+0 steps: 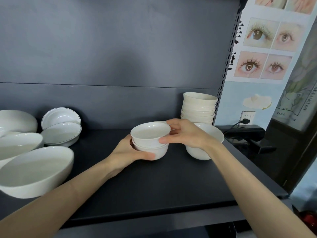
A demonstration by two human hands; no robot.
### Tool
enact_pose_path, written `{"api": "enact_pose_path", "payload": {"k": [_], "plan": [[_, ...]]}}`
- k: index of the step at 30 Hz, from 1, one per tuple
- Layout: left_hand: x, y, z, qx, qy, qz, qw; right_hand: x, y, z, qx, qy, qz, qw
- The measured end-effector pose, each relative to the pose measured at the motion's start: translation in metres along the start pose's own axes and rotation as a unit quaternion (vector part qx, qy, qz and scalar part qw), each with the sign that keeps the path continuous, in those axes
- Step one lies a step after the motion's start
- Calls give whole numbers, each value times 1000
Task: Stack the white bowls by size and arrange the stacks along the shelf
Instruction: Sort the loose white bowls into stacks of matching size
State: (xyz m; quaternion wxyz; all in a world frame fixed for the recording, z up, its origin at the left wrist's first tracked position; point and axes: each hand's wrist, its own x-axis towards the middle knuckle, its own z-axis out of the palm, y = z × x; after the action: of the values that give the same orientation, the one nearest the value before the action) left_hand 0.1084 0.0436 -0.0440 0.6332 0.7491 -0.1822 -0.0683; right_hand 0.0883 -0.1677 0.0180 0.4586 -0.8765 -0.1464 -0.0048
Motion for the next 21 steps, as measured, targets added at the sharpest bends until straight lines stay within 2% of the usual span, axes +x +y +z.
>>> {"api": "enact_pose_path", "payload": {"k": [5, 11, 21], "plan": [[11, 28, 7, 4, -2, 37, 999, -14, -10, -22, 30, 59, -34, 997], [36, 59, 50, -21, -29, 63, 997, -43, -13, -69, 21, 140, -46, 989], [68, 61, 111, 8, -78, 52, 996, -74, 20, -105, 62, 189, -22, 980]]}}
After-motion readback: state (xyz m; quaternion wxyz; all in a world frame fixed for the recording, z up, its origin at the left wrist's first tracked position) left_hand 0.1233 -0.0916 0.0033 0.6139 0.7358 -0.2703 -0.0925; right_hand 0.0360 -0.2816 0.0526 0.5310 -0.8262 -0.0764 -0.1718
